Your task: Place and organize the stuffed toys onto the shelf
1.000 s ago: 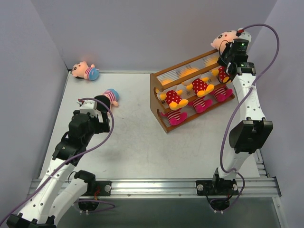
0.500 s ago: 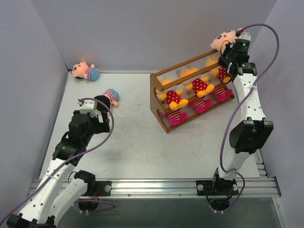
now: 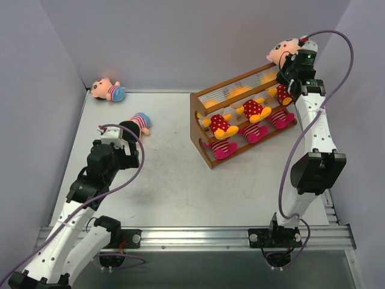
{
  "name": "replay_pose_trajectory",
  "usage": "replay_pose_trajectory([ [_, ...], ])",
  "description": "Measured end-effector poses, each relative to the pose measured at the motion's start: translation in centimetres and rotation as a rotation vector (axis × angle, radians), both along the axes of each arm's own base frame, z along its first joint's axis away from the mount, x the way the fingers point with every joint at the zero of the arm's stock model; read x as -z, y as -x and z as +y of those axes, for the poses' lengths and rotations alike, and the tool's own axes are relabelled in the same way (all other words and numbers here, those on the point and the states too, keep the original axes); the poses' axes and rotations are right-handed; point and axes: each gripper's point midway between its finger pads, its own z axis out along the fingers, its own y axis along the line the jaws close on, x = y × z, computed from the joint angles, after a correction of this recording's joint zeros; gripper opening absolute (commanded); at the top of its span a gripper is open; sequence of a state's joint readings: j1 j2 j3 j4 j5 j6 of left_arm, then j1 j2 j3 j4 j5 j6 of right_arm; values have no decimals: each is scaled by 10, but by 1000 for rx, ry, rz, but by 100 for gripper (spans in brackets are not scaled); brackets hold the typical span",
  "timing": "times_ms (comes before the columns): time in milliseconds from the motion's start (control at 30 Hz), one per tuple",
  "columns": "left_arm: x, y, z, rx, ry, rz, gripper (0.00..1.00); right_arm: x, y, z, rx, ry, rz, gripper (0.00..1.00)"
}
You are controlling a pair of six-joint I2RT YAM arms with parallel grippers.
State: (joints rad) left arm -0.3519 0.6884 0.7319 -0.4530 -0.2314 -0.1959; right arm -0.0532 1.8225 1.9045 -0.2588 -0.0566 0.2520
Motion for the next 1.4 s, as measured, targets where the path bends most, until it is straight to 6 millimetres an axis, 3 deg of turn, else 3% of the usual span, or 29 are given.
replay_pose_trajectory([
  [700,0,0,0,0,0,0,95,0,1,-13,34,30,3,9],
  [800,0,0,0,0,0,0,95,0,1,-13,34,30,3,16],
  [1033,0,0,0,0,0,0,95,0,1,-13,31,28,3,43],
  [1400,0,0,0,0,0,0,95,-1,1,-8,10,13,2,55],
])
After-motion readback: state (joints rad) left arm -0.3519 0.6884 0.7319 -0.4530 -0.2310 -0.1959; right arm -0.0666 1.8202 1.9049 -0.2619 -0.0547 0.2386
